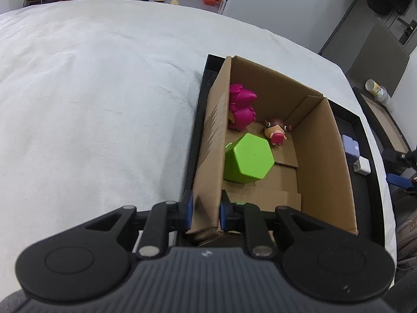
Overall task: Organize rigid objects
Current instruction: 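Move the right gripper back over the white charger plug on the tray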
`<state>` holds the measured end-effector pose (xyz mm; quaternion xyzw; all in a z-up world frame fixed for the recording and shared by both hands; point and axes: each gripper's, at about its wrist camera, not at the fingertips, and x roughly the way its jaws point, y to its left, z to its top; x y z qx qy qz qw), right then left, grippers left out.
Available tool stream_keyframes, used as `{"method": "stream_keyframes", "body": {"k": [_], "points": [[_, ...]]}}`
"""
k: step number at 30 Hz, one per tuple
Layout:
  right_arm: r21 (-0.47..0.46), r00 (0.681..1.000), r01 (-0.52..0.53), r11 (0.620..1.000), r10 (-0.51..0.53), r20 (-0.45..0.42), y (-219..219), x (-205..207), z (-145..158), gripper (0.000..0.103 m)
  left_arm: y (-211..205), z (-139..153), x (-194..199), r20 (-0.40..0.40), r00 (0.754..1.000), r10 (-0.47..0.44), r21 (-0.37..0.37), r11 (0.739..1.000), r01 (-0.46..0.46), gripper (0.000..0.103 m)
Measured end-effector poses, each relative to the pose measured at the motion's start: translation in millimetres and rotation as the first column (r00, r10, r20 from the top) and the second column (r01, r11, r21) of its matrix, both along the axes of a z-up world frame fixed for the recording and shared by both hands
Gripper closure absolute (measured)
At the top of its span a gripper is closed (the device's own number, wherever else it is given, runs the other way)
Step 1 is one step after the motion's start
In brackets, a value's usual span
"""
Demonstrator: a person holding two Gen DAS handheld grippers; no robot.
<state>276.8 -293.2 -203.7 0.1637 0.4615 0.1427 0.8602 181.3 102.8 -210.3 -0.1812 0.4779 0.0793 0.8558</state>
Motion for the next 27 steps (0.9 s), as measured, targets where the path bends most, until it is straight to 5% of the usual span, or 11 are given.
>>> {"method": "stream_keyframes", "body": {"k": [10, 27], "points": [[-0.051, 0.993, 0.108, 0.993, -0.11, -0.043, -20, 16, -16, 0.022, -4, -1, 4, -0.017, 1.0, -0.001, 0.024, 1.0, 0.002, 0.085], [-0.253, 0.998, 0.063, 0.965, -0.066, -0.003, -13, 47, -35, 0.026, -5, -4, 9, -0.041, 0.999, -0.003, 0.031, 1.0, 0.004, 0.085]]}}
